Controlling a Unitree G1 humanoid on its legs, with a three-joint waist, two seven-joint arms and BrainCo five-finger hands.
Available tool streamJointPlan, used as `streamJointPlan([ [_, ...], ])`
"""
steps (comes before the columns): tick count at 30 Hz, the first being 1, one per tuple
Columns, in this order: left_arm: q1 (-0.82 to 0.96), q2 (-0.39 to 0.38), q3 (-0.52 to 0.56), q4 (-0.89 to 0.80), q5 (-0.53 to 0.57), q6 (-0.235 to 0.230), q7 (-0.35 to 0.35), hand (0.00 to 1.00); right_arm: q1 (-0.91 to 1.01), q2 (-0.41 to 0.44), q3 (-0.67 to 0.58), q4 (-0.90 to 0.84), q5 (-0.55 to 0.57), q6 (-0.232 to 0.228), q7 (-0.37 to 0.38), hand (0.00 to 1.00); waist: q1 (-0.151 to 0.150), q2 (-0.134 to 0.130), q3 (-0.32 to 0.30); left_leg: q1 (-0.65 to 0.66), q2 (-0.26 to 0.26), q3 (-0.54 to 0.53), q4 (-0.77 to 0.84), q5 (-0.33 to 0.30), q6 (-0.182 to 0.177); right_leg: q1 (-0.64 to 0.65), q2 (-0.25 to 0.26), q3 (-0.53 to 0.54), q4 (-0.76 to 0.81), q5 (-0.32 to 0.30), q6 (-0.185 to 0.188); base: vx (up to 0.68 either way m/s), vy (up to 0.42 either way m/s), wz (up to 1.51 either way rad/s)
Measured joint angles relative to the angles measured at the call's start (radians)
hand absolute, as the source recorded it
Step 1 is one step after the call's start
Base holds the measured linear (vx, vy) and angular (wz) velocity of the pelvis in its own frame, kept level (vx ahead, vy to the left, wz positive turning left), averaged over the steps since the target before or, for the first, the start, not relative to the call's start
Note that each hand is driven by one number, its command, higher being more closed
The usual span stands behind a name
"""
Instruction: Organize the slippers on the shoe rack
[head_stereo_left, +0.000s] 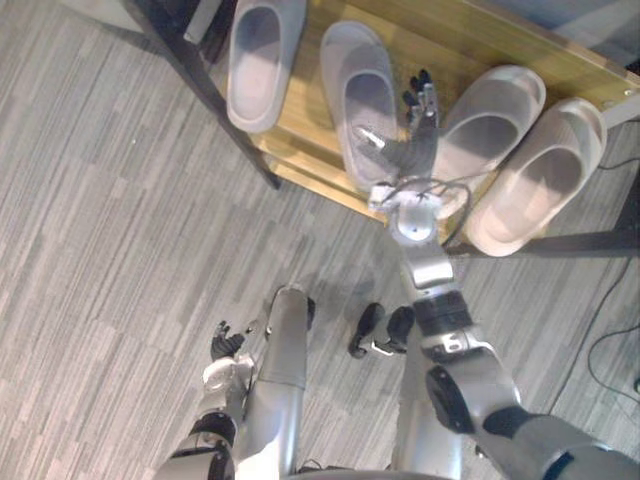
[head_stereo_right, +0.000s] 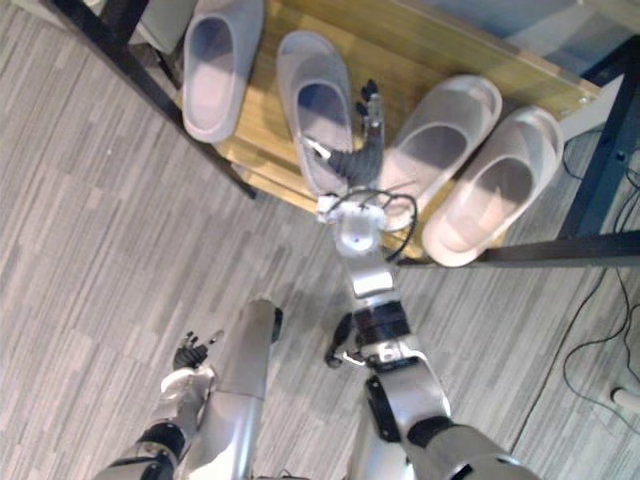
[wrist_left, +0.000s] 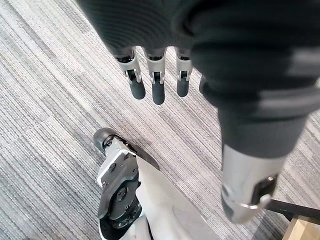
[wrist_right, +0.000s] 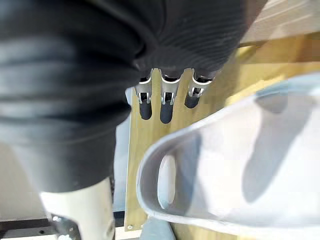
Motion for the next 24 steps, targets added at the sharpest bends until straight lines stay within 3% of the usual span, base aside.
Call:
streamJointPlan([
  [11,-0.002,0.007,0.017,-0.005,0.018,0.003,0.000,0.00,0.053,0.037,-0.005,-0.009,0.084,-0.014,0.041,0.00,-0.005,-0.017,0.008,0.007,0.002,0.001,-0.013,0.000,0.000,0.007,0.003,-0.002,-0.012,-0.004,0.008,0.00,0.000,0.00],
  [24,-0.008,0.011,0.019,-0.011,0.019,0.003,0.000,0.00,0.016,0.068,0.002,0.010,0.271,-0.052,0.072,0.00,-0.002,-0.027,0.019,0.004,-0.009,-0.009,-0.023,0.001,-0.001,0.016,-0.011,-0.015,-0.016,-0.012,0.024,0.01,0.002,0.04],
])
